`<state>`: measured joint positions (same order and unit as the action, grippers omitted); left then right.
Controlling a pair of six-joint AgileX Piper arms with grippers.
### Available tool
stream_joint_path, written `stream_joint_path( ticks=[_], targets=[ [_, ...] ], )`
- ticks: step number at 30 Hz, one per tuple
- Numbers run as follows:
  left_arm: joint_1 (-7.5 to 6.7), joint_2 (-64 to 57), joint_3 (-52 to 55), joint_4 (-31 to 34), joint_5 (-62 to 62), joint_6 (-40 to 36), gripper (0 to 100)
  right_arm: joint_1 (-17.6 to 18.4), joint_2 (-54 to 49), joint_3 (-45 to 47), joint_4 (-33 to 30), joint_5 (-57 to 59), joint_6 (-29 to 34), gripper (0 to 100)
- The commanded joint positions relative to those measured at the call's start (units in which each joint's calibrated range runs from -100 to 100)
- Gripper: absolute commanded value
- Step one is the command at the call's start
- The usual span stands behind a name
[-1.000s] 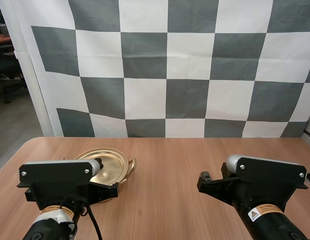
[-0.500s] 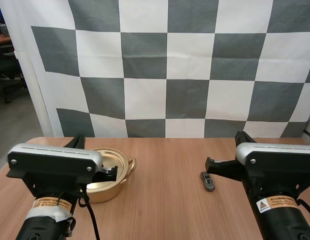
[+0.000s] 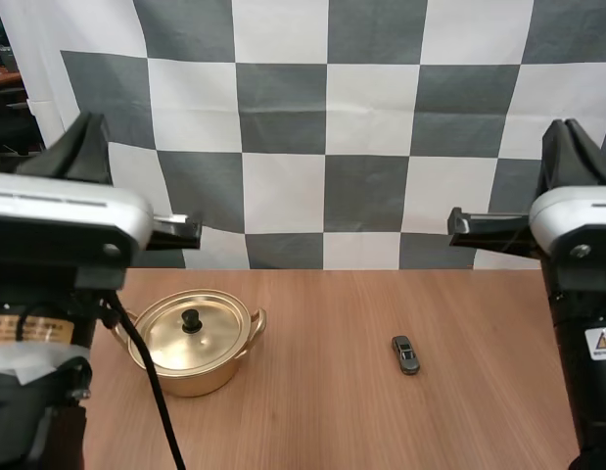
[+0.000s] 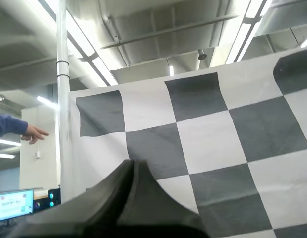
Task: Open the pot, put the car inside, and close it
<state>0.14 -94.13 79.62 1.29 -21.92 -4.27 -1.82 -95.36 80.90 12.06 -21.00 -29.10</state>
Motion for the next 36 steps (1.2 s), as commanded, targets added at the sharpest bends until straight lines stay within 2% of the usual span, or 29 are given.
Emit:
stream_joint_path(
  ticks=[1,6,11,13,17,27,36],
  targets=[
    [-0.04,4.27,-21.42,-0.26,67.59,-6.14,0,0.04,0.47,-4.51,-0.06,55.12,-0.03,0],
    [-0.04,14.44,-37.58,-0.66,97.73,-6.14,0,0.04,0.47,-8.10,0.71,65.62,-0.03,0],
    [-0.04,25.34,-46.13,-1.29,121.92,-3.89,0,0.04,0.47,-8.24,4.38,78.04,-0.03,0],
    [-0.04,30.32,-48.20,-2.59,121.92,-1.58,0,0.04,0.47,-8.24,5.95,82.28,-0.03,0],
    [-0.04,38.57,-48.80,-3.59,121.92,0.60,0,0.07,0.47,-8.24,6.95,82.28,-0.03,0],
    [-0.04,46.20,-48.45,-3.59,121.92,0.69,0,0.28,0.47,-8.24,6.95,82.28,-0.03,0],
    [-0.04,47.23,-36.84,-3.59,121.92,2.85,0,0.28,0.47,-8.24,6.95,82.28,-0.03,0]
  ],
)
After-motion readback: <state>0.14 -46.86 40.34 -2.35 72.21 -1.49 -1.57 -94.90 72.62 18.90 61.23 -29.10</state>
